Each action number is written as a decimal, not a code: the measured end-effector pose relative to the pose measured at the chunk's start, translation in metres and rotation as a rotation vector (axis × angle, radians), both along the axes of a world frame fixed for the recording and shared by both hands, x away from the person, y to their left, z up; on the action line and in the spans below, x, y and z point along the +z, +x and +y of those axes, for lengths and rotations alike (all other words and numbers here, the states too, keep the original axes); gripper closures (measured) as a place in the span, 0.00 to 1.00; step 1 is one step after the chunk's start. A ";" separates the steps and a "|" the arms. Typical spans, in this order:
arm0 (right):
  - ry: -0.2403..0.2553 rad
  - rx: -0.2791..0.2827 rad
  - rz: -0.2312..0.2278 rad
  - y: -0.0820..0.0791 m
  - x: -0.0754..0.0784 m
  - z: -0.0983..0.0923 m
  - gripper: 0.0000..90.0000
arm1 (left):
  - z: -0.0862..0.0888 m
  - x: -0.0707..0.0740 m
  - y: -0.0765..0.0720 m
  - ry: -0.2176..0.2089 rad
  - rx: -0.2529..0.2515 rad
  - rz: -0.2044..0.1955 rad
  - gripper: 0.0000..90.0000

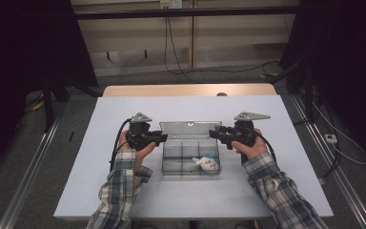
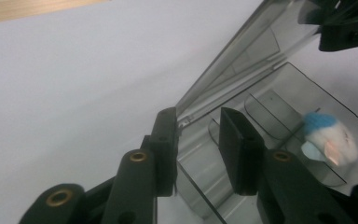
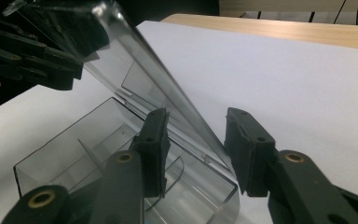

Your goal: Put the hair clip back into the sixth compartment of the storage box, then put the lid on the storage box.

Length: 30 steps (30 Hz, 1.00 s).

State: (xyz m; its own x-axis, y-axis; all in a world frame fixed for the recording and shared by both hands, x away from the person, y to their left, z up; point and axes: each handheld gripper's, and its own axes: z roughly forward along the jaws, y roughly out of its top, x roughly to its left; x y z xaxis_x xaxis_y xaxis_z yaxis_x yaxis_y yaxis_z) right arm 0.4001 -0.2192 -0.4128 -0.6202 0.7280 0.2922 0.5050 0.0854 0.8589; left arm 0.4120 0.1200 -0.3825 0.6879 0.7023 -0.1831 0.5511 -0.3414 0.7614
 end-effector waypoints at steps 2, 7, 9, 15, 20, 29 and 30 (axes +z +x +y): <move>0.003 0.004 -0.004 -0.001 -0.001 0.000 0.64 | 0.001 0.001 -0.003 -0.001 0.003 0.017 0.77; 0.005 0.011 -0.014 -0.003 -0.001 0.001 0.64 | 0.005 0.002 -0.009 -0.007 -0.008 0.036 0.87; 0.006 0.013 -0.016 -0.005 -0.002 0.000 0.63 | 0.001 0.003 -0.011 -0.019 -0.032 0.038 0.88; -0.024 0.018 -0.032 -0.012 -0.001 0.001 0.60 | -0.008 0.001 -0.017 -0.035 -0.060 0.026 0.91; -0.041 0.022 -0.045 -0.017 0.000 0.001 0.57 | -0.010 0.000 -0.020 -0.026 -0.074 0.004 0.94; -0.036 0.000 -0.019 -0.028 0.001 -0.007 0.41 | -0.011 0.000 -0.026 -0.048 -0.087 0.010 1.00; -0.039 -0.001 -0.023 -0.029 0.001 -0.009 0.40 | -0.011 -0.001 -0.027 -0.049 -0.084 0.013 1.00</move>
State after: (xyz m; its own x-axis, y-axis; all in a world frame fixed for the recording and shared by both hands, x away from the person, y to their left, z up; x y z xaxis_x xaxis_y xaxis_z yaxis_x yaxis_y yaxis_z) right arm 0.3709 -0.2286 -0.4114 -0.6260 0.7390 0.2490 0.4852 0.1191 0.8663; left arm 0.3855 0.1094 -0.3834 0.7412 0.6325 -0.2250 0.5322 -0.3492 0.7713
